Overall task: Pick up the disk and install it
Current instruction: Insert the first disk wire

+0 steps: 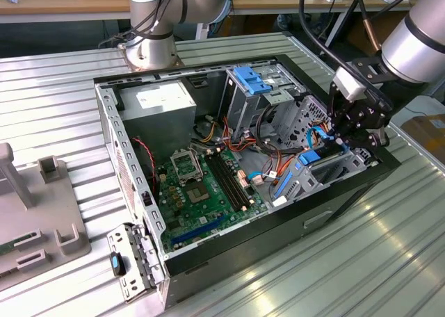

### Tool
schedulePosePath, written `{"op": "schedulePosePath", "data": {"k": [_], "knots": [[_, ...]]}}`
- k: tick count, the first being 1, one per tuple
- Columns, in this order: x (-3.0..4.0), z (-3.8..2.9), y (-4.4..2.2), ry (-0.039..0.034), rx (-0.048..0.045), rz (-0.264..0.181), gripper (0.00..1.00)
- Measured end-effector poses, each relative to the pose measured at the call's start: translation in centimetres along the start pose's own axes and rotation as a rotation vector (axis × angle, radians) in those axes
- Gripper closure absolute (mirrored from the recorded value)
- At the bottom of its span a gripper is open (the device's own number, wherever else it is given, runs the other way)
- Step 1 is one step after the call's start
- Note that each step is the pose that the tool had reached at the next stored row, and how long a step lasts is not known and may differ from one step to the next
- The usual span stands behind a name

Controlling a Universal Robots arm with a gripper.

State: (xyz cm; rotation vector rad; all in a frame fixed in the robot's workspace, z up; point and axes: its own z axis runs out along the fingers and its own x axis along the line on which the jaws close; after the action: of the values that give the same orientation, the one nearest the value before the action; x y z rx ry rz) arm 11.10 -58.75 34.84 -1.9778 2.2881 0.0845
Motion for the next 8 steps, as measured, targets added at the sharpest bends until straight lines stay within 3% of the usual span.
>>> {"op": "schedulePosePath", "data": {"k": [8], "knots": [[0.03, 0.24, 0.01, 0.0000, 0.0000, 0.000, 0.84]]}}
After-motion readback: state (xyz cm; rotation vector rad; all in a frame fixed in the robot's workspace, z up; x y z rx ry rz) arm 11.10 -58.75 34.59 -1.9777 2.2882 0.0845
